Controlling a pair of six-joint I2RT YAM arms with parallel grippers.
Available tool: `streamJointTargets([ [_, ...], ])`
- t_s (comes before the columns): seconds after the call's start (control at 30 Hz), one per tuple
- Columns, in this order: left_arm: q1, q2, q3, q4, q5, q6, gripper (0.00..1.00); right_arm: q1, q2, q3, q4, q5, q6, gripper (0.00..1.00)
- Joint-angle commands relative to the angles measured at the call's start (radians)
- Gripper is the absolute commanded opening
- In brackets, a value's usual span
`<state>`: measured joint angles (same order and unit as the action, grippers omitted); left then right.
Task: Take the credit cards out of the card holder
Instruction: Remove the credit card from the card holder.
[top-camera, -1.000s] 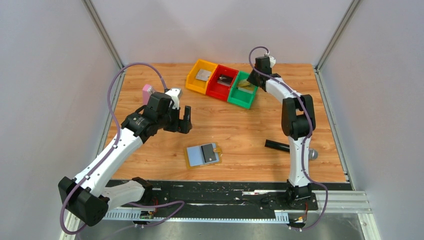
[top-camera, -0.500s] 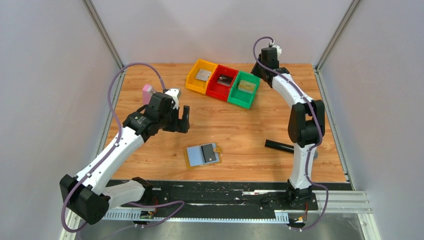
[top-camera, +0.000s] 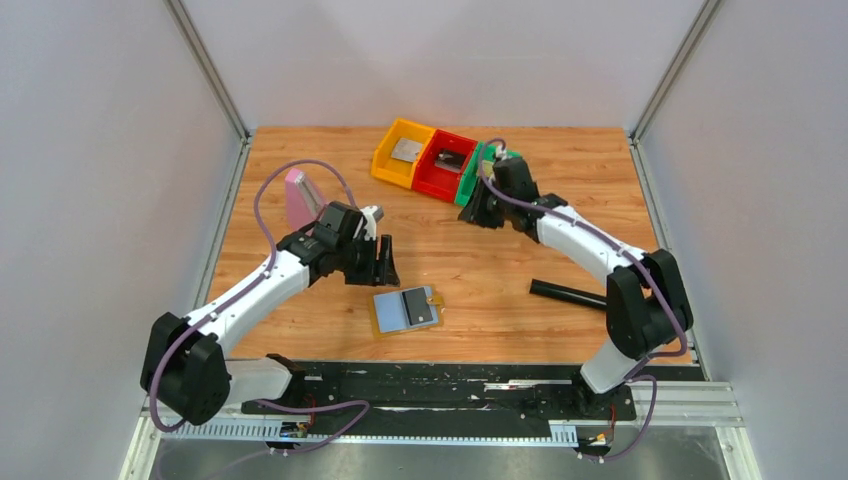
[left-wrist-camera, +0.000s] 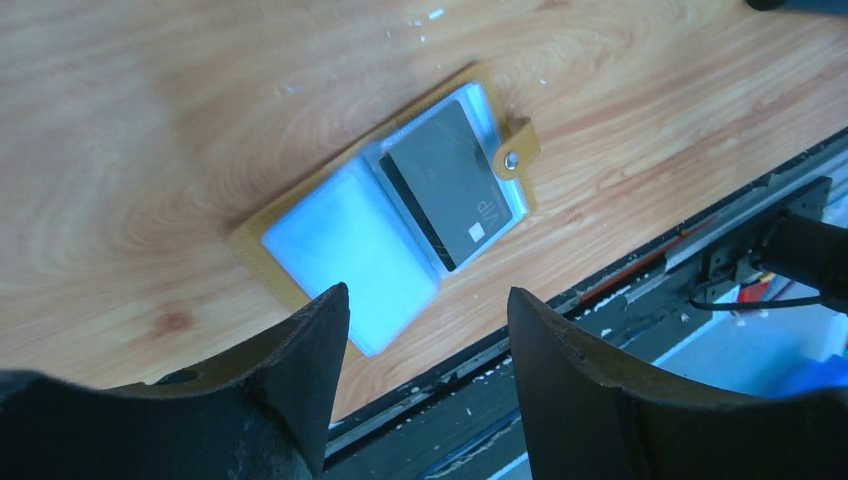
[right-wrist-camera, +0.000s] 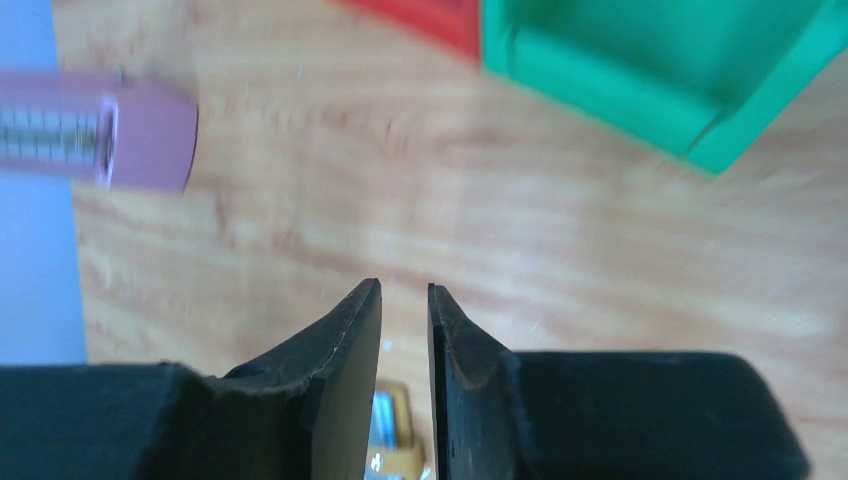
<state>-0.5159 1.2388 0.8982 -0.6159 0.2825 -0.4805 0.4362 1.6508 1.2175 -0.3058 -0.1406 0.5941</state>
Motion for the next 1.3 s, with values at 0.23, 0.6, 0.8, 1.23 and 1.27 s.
streamJointTargets([
  [0.23, 0.015, 0.036, -0.216, 0.289, 0.113, -0.18, 0.61, 0.257, -0.102, -0.289, 0.235, -0.189, 0.206, 0.25],
  [0.6, 0.062, 0.032, -0.268, 0.359, 0.134, -0.21, 0.6, 0.394, -0.041, -0.26, 0.231, -0.09, 0.22, 0.25],
  [0.8, 0.066, 0.023, -0.297, 0.402, 0.146, -0.232, 0.6, 0.415, -0.01, -0.251, 0.213, -0.06, 0.208, 0.26],
  [1.23, 0.066, 0.054, -0.326, 0.466, 0.17, -0.252, 0.58, 0.423, 0.036, -0.247, 0.166, -0.015, 0.197, 0.26],
  [1.27, 0.066, 0.057, -0.328, 0.473, 0.171, -0.253, 0.58, 0.423, 0.037, -0.25, 0.165, -0.016, 0.196, 0.26],
])
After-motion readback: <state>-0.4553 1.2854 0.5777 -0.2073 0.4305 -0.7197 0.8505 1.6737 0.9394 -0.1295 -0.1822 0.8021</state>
